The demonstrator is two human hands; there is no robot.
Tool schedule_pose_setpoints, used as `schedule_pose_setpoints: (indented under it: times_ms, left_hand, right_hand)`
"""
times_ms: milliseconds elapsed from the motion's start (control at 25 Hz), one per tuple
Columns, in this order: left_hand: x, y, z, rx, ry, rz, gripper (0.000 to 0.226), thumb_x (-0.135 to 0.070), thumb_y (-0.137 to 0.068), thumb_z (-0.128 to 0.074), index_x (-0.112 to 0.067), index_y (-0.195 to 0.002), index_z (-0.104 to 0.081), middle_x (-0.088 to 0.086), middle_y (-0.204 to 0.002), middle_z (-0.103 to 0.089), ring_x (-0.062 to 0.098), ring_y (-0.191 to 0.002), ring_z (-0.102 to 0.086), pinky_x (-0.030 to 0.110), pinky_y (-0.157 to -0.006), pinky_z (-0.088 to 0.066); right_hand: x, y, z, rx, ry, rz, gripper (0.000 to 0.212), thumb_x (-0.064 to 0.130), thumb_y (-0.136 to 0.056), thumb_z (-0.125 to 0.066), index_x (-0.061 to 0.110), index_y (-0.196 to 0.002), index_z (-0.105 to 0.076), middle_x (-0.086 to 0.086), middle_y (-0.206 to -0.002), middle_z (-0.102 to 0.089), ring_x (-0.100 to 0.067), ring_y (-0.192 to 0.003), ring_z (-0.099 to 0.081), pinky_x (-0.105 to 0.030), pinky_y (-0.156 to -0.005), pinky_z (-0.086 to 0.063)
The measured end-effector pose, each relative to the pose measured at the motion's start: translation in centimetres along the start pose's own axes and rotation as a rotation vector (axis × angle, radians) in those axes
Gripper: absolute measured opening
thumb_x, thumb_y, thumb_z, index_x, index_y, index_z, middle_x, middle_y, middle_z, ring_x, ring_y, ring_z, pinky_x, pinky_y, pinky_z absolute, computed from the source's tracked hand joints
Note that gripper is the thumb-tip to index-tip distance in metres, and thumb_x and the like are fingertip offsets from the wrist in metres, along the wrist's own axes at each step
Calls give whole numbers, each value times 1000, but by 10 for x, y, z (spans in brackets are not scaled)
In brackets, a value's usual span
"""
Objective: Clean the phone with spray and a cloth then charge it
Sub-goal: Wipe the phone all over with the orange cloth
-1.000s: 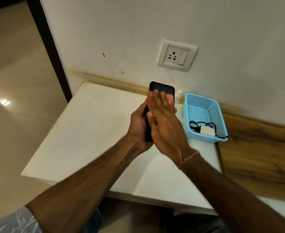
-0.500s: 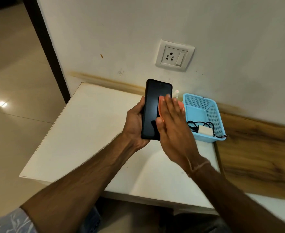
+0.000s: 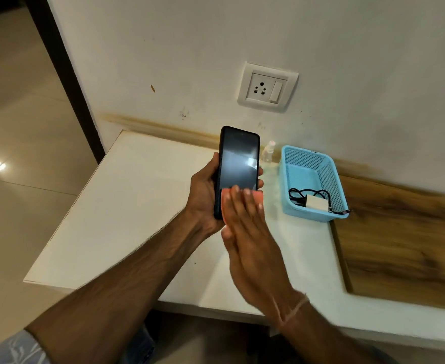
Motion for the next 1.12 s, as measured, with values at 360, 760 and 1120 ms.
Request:
schedule_pose_setpoints:
  times_ms: [360, 760, 1120]
  left_hand:
    - [10, -6, 2, 17, 52, 5, 64, -51, -102, -31, -4, -142, -51, 18, -139, -53, 33, -119, -56, 44, -106, -43]
    - [-1, 1, 7, 26, 45, -130, 54, -50, -102, -32, -18, -126, -68, 13, -134, -63, 30, -120, -63, 46, -99, -52]
    - [0, -2, 14, -82, -17, -54, 60, -55, -99, -42, -8, -129, -65, 17, -126, -67, 30, -106, -69, 38, -84, -59]
  right_hand:
    - [-6, -60, 20, -42, 7, -18, 58, 40, -102, -15, 14, -153, -3, -1, -161, 6, -14, -148, 12, -40, -122, 0]
    - [1, -88, 26, -60, 92, -57, 76, 62, -93, -4, 15, -153, 6, -2, -161, 12, -16, -147, 17, -41, -122, 2]
    - [-20, -44, 24, 5, 112, 10, 62, 45, -102, -13, 16, -153, 6, -1, -161, 13, -12, -147, 17, -40, -122, -3]
Point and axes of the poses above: each hand's wrist, its own y-axis away from the middle knuckle, its own z-axis out of the back of the hand, x = y × z, the point moved 10 cm from there along -y, towards the middle knuckle
